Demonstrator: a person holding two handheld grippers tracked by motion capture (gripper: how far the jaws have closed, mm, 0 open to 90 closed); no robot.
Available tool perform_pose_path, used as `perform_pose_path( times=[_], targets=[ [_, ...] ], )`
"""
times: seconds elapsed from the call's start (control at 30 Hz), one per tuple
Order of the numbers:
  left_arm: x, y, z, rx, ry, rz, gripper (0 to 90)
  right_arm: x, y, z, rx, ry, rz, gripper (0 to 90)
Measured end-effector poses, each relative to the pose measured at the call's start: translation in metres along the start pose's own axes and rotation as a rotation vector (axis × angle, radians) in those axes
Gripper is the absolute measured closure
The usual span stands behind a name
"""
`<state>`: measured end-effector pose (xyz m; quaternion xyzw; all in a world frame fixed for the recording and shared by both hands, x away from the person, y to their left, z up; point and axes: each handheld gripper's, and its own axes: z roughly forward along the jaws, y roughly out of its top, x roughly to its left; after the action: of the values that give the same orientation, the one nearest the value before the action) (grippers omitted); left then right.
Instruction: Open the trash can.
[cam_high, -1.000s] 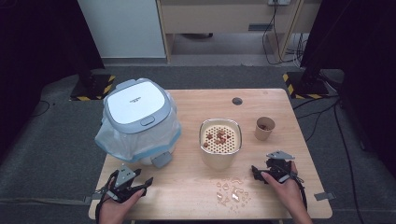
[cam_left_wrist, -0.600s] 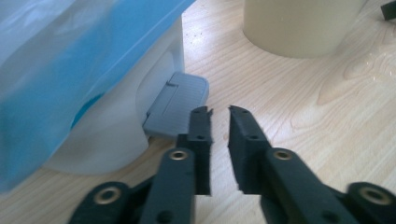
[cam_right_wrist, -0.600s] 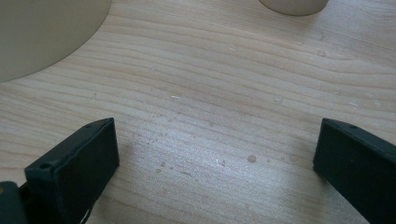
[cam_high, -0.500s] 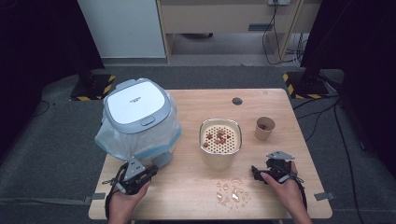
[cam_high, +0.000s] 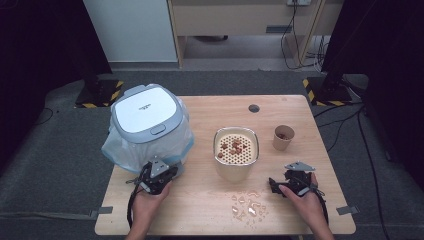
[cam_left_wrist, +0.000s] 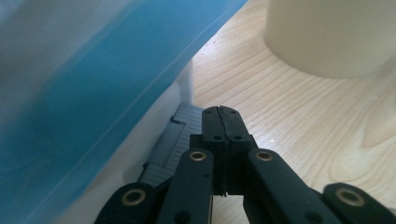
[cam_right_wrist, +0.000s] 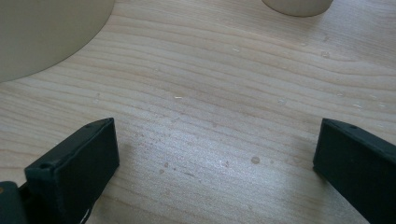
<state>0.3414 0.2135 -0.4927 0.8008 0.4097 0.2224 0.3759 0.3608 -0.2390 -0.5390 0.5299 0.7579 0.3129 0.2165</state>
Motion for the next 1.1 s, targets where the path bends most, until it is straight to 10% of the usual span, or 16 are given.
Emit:
perform_pose_path(
  times=[1.1],
  targets=[
    [-0.005, -0.003, 0.015, 0.034, 0.102, 0.077, 87.0, 0.001, 0.0, 0.0, 0.001, 0.006, -0.007, 0.6]
  ],
)
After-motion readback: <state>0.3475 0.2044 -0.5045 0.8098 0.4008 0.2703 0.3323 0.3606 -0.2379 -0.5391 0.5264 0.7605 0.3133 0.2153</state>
